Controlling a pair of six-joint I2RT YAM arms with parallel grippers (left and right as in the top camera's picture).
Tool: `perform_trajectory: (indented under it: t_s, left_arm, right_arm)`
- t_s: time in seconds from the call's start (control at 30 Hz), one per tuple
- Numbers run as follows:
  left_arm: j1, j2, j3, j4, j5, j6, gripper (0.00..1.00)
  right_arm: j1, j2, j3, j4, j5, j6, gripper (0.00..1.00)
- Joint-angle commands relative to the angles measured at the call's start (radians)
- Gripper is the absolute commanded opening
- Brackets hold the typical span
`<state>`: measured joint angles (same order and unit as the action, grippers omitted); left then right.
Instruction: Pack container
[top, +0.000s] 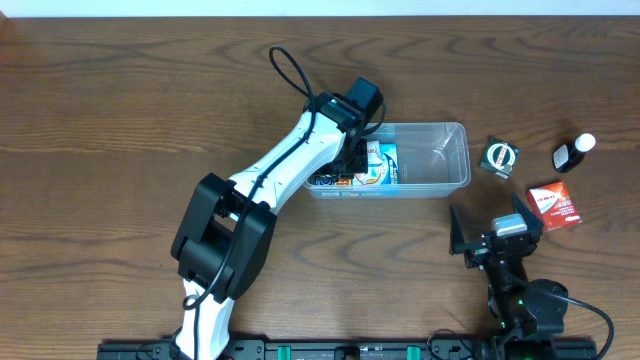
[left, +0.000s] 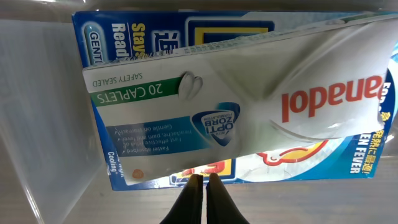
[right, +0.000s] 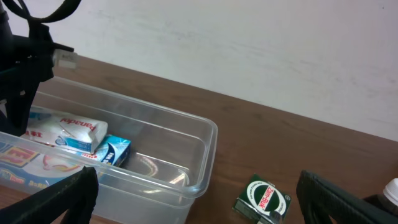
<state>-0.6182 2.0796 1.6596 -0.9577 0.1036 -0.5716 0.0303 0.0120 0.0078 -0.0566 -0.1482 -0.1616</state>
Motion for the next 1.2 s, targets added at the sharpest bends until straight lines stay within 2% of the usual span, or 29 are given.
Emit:
perform_trajectory:
  t_s: [0.0, 0.97, 1.17]
  left_arm:
    - [0.000, 0.019, -0.006, -0.002, -0.019, 0.014, 0.06]
    - [0.000, 0.019, -0.006, 0.033, -0.169, 0.029, 0.06]
    - [0.000, 0.019, -0.006, 0.020, -0.148, 0.029, 0.06]
  right_arm:
    - [0.009, -0.003, -0.002, -0.004, 0.002, 0.008, 0.99]
    - [0.009, -0.003, -0.002, -0.004, 0.002, 0.008, 0.99]
    - [0.009, -0.003, -0.002, -0.004, 0.002, 0.008, 0.99]
